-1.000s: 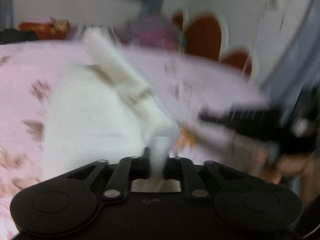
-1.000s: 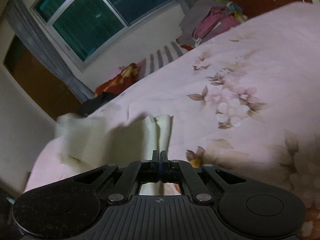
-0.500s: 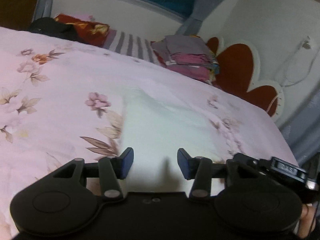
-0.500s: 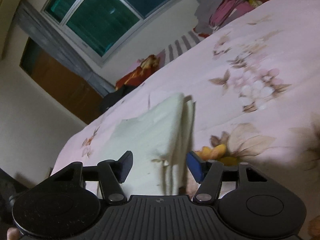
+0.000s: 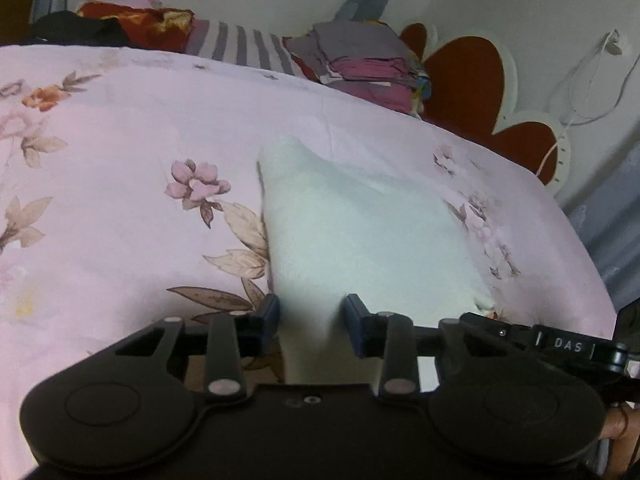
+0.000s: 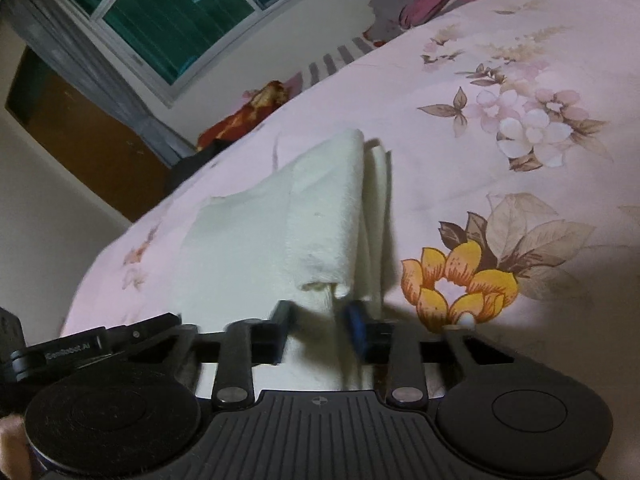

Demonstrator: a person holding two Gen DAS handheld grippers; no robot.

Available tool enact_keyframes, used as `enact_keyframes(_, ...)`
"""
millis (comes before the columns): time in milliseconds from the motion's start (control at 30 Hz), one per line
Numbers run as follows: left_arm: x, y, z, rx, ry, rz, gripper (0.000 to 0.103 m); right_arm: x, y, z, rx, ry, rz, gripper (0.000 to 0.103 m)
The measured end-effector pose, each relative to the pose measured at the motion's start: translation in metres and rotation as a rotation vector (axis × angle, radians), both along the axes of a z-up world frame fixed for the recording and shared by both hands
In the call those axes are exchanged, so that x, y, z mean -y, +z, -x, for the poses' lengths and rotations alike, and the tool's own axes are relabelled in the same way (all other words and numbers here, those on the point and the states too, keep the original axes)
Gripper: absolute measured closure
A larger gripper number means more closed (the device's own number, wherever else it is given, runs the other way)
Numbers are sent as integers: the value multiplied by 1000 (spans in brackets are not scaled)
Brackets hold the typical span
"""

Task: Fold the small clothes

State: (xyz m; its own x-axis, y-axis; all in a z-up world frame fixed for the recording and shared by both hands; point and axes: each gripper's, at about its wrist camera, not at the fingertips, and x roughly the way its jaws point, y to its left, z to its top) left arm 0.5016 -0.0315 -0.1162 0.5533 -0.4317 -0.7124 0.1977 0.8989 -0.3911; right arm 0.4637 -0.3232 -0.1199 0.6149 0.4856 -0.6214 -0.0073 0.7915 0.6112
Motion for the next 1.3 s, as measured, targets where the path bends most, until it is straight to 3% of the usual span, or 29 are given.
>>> enact_keyframes(100,-3,1,2,16,-30,14,70,-3,5,5,13,2,18,95)
enact_keyframes(300,-3,3,7,1,-100,19,70,-3,14,31,4,-25,21,96)
enact_keyframes(400,-3,-1,8,-18,-119,6,70,-5,-1,25,-28,-54,5,96)
enact_keyframes(533,-12,-3,14,-40,-135,39,66,-10,7,15,-6,-62,48,96)
enact_keyframes(567,-15,-3,16,-40,-131,43,67,-10,7,15,-8,-60,55,94)
enact_keyframes(633,-22,-2,22,-34,-117,50,67,-8,11,22,-18,-34,62,60)
enact_keyframes(767,-35,0,40,-42,-77,108,67,3,17,58,-17,-39,47,59)
enact_keyframes(867,-36,-5,66,-54,-71,117,67,5,16,83,-31,-25,3,72)
enact_keyframes(1000,-31,-19,81,-98,-89,109,67,-4,11,90,-46,9,8,73)
enact_keyframes(1100,-32,-20,80,-95,-90,93,66,-5,8,88,-48,26,-3,99)
enact_keyframes(1300,-36,-16,87,-94,-114,78,67,-9,22,106,-38,74,64,100)
